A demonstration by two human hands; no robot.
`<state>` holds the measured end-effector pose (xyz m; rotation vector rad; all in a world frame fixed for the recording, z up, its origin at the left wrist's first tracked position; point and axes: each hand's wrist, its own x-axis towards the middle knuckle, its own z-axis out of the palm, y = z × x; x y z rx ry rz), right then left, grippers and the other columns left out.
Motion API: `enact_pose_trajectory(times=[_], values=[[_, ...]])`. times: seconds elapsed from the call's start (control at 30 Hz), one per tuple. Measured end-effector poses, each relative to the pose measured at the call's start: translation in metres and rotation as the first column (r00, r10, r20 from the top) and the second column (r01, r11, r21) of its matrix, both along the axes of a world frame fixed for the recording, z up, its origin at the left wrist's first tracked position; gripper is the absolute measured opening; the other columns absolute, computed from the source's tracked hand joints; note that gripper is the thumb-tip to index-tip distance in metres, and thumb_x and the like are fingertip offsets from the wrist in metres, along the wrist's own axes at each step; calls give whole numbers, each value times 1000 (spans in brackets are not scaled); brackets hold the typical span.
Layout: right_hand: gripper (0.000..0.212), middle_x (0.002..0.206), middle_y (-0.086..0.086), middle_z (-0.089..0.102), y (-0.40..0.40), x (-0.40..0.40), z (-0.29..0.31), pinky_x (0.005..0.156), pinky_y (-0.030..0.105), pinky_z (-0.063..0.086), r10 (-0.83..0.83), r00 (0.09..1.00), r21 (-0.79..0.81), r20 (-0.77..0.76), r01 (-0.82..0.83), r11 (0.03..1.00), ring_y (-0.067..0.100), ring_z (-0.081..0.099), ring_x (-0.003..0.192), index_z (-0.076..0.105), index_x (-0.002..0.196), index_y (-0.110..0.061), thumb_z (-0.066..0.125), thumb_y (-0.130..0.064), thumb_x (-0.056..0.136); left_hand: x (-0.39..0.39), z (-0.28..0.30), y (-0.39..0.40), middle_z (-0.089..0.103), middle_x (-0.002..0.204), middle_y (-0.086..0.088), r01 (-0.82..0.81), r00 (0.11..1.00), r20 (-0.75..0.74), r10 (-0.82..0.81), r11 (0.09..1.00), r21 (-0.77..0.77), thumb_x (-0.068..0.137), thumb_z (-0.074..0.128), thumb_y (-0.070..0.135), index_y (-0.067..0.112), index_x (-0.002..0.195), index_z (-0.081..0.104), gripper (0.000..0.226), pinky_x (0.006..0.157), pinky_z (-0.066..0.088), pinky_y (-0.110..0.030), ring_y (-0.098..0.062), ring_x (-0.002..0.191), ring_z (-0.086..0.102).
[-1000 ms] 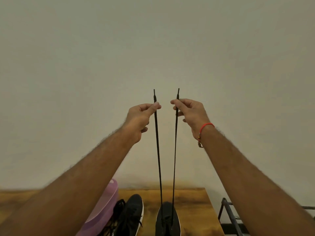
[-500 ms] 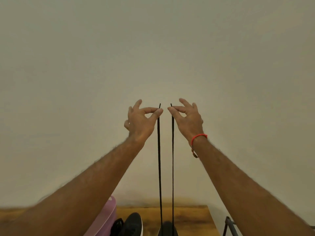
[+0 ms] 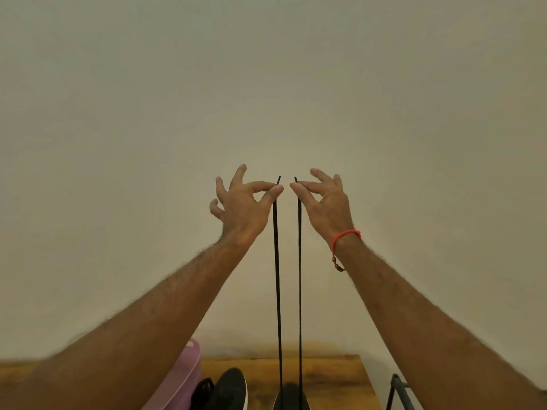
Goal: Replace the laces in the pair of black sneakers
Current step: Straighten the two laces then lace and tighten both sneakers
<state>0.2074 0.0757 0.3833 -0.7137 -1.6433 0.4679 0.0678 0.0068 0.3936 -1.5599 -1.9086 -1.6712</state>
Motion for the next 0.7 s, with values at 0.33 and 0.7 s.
enact_pose_trajectory(times=[0.33,0.7], values=[[16,83,-15,71,38,54,-118,93,49,48,-168,914,-119,370,225,967,16,67,96,77,95,-30,60,-32,96,-46,-142,-23,77,89,8,156,974,-138,-180,973,-172,98,67,27,20,107,79,17,90,52,-29,-7,90,69],[20,100,-7,67,9,48,-320,91,45,51,205,673,-453,711,215,865,25,62,108,76,111,-24,59,-24,99,-40,-375,-59,65,95,4,7,937,-189,-294,557,-830,104,54,32,18,105,72,23,75,50,-28,-15,91,65]])
